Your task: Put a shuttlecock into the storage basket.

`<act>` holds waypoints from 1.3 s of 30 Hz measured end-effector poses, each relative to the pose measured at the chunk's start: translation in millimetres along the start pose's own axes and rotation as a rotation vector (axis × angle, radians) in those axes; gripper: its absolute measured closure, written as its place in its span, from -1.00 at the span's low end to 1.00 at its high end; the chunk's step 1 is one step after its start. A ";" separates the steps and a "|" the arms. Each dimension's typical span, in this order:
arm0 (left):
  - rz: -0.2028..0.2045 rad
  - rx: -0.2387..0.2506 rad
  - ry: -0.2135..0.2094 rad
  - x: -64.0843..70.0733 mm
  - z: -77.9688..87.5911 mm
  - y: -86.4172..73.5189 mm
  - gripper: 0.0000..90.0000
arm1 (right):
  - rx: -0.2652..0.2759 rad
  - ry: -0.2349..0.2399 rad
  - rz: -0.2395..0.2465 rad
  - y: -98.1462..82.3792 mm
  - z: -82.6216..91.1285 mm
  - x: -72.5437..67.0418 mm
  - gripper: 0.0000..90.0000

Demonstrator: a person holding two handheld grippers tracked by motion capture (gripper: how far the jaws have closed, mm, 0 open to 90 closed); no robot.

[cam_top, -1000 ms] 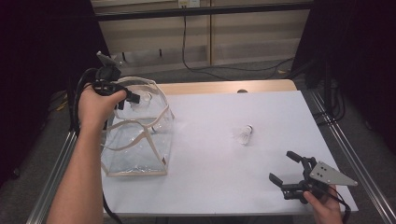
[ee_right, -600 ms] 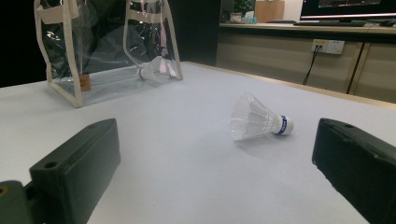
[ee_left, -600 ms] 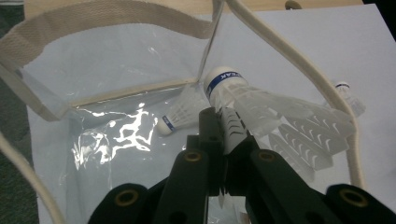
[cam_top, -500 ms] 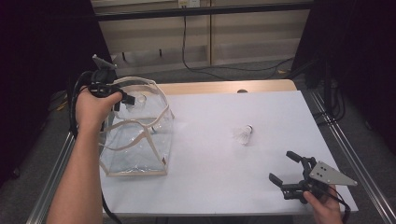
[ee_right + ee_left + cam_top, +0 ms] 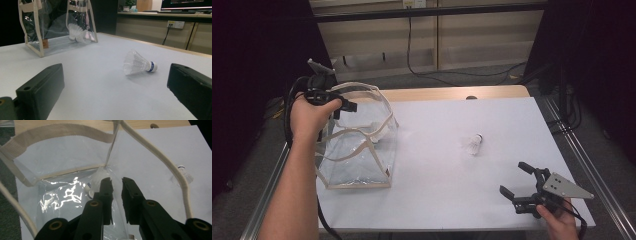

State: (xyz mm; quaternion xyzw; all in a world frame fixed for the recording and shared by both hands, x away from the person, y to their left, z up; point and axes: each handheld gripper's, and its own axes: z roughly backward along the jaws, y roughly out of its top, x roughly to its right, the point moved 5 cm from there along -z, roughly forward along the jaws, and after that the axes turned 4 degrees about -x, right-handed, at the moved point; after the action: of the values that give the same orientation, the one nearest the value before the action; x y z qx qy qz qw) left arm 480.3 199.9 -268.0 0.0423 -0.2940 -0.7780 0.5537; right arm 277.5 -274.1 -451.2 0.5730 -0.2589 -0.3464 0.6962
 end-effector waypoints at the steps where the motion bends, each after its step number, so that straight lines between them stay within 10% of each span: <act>1: -0.007 0.001 -0.005 1.3 0.5 0.3 0.72 | 0.000 0.001 -0.001 0.0 0.0 -0.3 -0.98; 39: -0.188 0.001 -0.220 78.6 -1.9 -1.1 -0.07 | 0.002 -0.001 0.000 0.8 1.3 -0.3 -0.98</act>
State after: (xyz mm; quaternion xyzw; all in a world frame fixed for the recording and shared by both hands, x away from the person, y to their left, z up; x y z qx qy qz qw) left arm 450.1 129.7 -249.7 -0.0157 -0.3479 -0.8262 0.4429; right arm 276.5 -274.6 -450.1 0.5734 -0.2594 -0.3465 0.6956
